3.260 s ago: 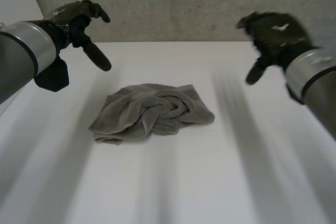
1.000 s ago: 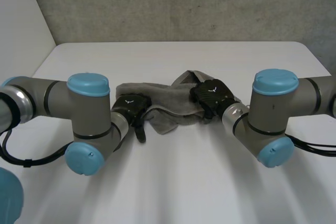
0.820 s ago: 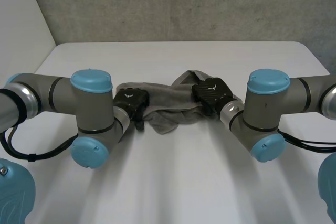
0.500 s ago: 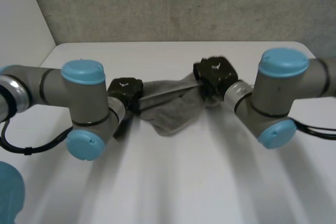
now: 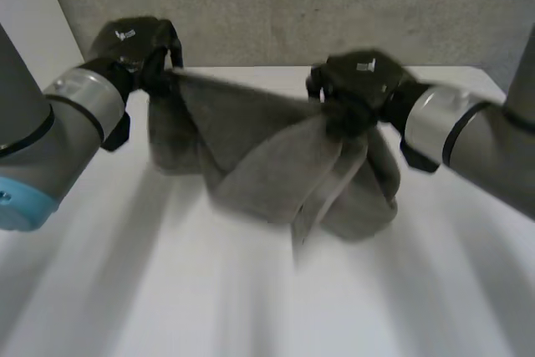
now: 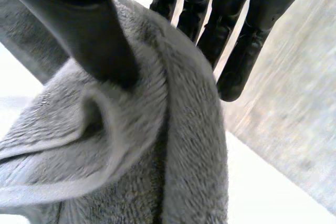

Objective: Fold the towel.

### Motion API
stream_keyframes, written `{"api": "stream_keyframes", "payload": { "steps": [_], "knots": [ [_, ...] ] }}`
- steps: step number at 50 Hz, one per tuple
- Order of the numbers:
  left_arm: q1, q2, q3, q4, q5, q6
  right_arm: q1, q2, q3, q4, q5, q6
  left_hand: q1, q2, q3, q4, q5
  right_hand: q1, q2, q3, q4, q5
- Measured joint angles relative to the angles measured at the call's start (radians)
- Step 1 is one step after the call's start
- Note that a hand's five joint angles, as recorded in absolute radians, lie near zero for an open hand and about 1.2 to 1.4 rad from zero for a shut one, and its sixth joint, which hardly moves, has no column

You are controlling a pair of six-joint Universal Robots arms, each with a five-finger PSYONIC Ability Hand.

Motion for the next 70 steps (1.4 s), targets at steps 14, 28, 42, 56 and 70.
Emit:
{"api": "stream_keyframes", "payload": {
  "steps": [14,28,42,56,70],
  "knots": [
    [0.000,-0.107,-0.251,0.039,0.054,-0.009,0.015,0.221,0.218,-0.045,0.002,-0.050,0.000,0.001,0.000,0.000,0.000,-0.224,-0.197,-0.216,-0.223,-0.247],
    [0.021,-0.113,-0.287,0.038,0.052,-0.006,0.011,0.231,0.206,-0.092,0.004,-0.052,0.000,0.001,0.000,0.004,0.000,-0.229,-0.202,-0.221,-0.230,-0.247],
    [0.037,-0.081,-0.285,0.033,0.053,-0.005,-0.002,0.163,0.124,-0.070,0.010,-0.220,0.000,0.001,0.000,0.004,0.000,-0.442,-0.417,-0.428,-0.440,-0.469],
    [0.035,-0.053,-0.294,0.031,0.053,-0.006,-0.034,0.243,0.087,-0.063,0.013,-0.465,0.000,0.001,0.000,0.004,0.000,-0.415,-0.400,-0.408,-0.419,-0.425],
    [0.046,-0.091,-0.218,0.063,0.060,0.001,-0.027,0.294,-0.079,-0.144,0.004,-0.461,0.000,0.001,0.000,0.004,0.000,0.355,0.330,0.330,0.345,0.353]
  ]
}}
